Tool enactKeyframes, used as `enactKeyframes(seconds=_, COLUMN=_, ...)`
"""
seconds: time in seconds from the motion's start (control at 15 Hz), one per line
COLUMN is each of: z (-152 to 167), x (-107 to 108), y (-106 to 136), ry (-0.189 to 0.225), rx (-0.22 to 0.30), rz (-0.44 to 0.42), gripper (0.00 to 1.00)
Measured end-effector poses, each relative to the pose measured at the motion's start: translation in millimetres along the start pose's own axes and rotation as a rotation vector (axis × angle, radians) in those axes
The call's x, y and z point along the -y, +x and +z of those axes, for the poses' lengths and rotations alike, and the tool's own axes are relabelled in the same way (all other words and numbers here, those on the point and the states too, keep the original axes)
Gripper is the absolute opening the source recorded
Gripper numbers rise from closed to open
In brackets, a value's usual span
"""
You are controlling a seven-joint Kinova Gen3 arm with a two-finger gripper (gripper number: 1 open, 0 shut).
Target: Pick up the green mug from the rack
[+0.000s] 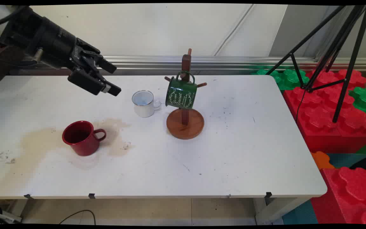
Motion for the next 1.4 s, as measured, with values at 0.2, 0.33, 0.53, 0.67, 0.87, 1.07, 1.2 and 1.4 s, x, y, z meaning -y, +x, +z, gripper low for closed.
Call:
enactKeyframes(seconds=0.2, z=4, x=-1, y=3, ry=-0.014, rx=-0.015, rz=0.002, gripper=1.00)
enactKeyframes(seconds=0.33, z=11, x=2, y=7, ry=-0.019, rx=-0.028, rz=-0.002, gripper=1.00)
enactKeyframes(seconds=0.53, z=22, x=6, y=10, ry=-0.028, rx=-0.037, rz=-0.017, gripper=1.00)
enactKeyframes(seconds=0.67, z=31, x=9, y=13, ry=-0.038, rx=-0.042, rz=-0.028, gripper=1.00)
enactKeyframes(seconds=0.87, z=50, x=15, y=17, ry=-0.061, rx=-0.050, rz=-0.054, gripper=1.00)
enactKeyframes(seconds=1.07, z=71, x=21, y=21, ry=-0.085, rx=-0.058, rz=-0.076, gripper=1.00)
enactKeyframes(seconds=1.2, z=85, x=24, y=23, ry=-0.101, rx=-0.063, rz=-0.088, gripper=1.00)
enactKeyframes(seconds=1.4, z=100, x=26, y=26, ry=-0.120, rx=-0.066, rz=-0.096, gripper=1.00)
